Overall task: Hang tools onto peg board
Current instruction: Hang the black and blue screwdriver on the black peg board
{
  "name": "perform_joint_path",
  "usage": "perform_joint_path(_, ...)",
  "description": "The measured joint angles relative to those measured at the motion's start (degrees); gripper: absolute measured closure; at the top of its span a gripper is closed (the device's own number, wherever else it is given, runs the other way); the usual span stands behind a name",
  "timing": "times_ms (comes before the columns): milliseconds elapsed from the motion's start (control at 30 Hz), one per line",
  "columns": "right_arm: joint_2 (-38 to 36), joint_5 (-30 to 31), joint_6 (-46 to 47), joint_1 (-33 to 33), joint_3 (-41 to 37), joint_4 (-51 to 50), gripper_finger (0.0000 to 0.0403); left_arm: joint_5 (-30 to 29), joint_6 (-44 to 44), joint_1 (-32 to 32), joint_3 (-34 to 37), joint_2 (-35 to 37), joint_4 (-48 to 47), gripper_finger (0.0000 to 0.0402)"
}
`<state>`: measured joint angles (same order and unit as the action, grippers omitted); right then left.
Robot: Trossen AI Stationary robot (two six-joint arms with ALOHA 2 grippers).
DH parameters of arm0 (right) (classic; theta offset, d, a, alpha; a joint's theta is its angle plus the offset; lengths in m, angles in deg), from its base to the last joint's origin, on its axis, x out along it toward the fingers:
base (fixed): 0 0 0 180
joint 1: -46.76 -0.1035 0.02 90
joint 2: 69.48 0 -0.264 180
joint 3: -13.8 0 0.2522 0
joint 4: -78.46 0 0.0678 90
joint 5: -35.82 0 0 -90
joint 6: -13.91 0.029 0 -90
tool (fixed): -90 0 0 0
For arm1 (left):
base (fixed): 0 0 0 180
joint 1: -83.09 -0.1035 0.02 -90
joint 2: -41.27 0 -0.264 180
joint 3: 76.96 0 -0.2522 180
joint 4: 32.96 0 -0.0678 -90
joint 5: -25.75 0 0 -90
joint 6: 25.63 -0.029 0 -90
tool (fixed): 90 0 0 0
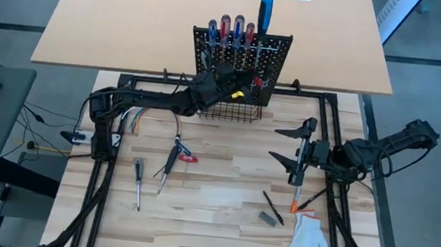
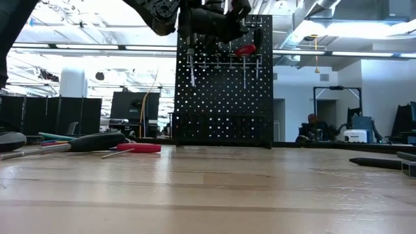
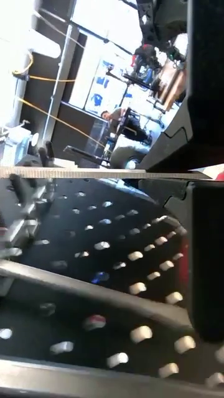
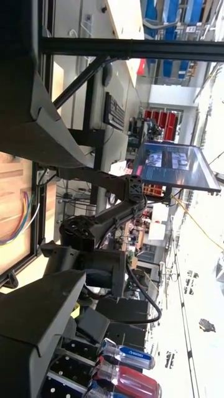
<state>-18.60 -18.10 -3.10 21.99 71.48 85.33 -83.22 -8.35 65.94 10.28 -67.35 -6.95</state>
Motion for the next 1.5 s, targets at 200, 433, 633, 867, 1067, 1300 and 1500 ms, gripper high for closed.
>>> perform_joint_path(200, -0.02, -0.02, -0.01, 0.00, -0.04, -0.11, 0.0111, -0.79, 2.09, 1.18, 0.35, 0.67, -2.42, 0.0398)
perform_joint_path(433, -0.02, -0.09, -0.07, -0.67, -0.04, 0.02, 0.0111, -1.04, 2.13, 1.13, 0.20, 1.16, -4.93, 0.0398)
perform_joint_path(633, -0.02, -0.11, -0.27, -0.72, -0.04, 0.04, 0.0111, -1.00, 0.00, 1.08, 0.20, 1.18, -5.79, 0.0383)
perform_joint_path(867, -0.02, -0.11, -0.90, -0.72, -0.04, 0.01, 0.0111, -0.62, -4.22, 1.11, 0.31, 0.95, -10.38, 0.0328)
perform_joint_path(1067, -0.02, -0.11, -0.96, -0.72, -0.04, -0.02, 0.0111, -0.96, -6.75, 1.02, 0.26, 1.09, -16.01, 0.0287)
perform_joint_path(1300, -0.02, -0.11, -1.05, -0.70, -0.04, -0.04, 0.0111, -1.19, -10.10, 3.01, 0.26, 1.11, -21.64, 0.0281)
perform_joint_path(1500, 0.00, -0.11, 2.25, 0.44, -0.04, -3.65, 0.0111, -1.03, -15.66, 7.93, 0.26, 1.16, -26.19, 0.0281)
